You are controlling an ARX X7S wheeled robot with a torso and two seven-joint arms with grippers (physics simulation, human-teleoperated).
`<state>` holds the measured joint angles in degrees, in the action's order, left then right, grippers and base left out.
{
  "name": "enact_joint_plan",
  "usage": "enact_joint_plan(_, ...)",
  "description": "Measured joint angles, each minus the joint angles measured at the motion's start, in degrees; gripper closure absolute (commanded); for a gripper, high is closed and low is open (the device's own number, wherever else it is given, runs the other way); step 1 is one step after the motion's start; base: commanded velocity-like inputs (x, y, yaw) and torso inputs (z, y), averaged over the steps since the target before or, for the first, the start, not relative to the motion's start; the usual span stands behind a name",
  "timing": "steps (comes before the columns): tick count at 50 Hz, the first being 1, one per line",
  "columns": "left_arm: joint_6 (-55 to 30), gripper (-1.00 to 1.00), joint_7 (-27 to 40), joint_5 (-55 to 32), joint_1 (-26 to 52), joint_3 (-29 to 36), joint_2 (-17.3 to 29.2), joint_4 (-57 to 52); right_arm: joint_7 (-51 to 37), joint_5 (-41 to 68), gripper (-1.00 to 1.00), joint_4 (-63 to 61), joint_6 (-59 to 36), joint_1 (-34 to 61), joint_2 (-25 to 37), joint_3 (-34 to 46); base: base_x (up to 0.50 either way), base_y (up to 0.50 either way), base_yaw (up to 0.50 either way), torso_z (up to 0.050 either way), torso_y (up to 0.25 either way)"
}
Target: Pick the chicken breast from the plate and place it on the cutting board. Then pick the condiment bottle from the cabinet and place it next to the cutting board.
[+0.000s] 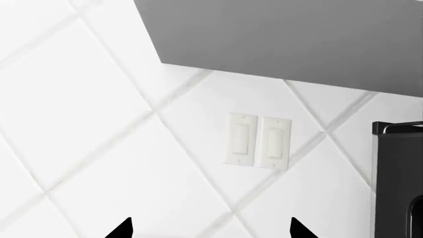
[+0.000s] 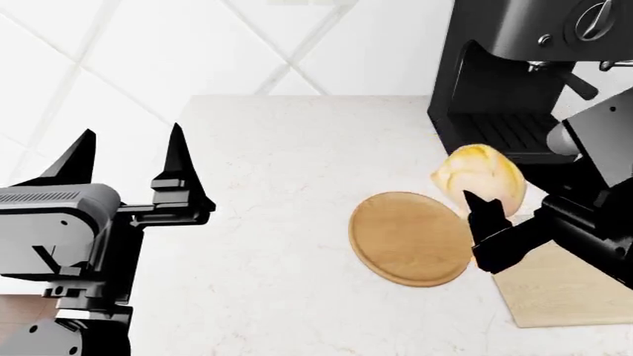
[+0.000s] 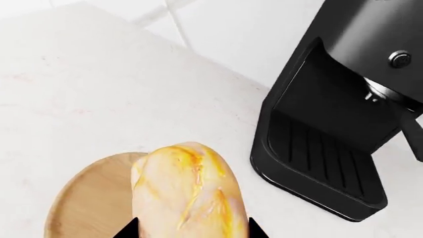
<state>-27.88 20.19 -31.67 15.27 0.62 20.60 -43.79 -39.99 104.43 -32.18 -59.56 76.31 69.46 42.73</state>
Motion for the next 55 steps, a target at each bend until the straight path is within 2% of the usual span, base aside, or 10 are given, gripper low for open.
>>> enact_joint_plan(14, 0.1, -1.0, 0.3, -0.2, 0.0, 0.2, 0.3, 0.0, -1.5, -1.1, 1.0, -2.0, 9.7, -8.3, 9.7, -0.3, 0.0, 0.0, 0.0, 0.0, 0.0)
enact_joint_plan(31, 0.5, -1.0, 0.5, -0.2, 0.0, 0.6, 0.5, 0.1, -4.4, -3.3, 1.0, -0.6, 21.6, -18.1, 17.1, 3.2, 0.0, 0.0, 0.0, 0.0, 0.0)
enact_joint_plan(44, 0.6, -1.0, 0.7, -0.4, 0.0, 0.7, 0.8, 0.0, -5.5, -4.0, 1.0, 0.9, 26.4, -22.8, 19.5, 5.6, 0.0, 0.0, 0.0, 0.0, 0.0)
enact_joint_plan(55, 0.9, -1.0, 0.9, -0.5, -0.1, 0.9, 0.9, 0.1, -5.3, -5.5, 1.0, 3.9, 27.0, -24.9, 18.0, 7.0, 0.0, 0.0, 0.0, 0.0, 0.0)
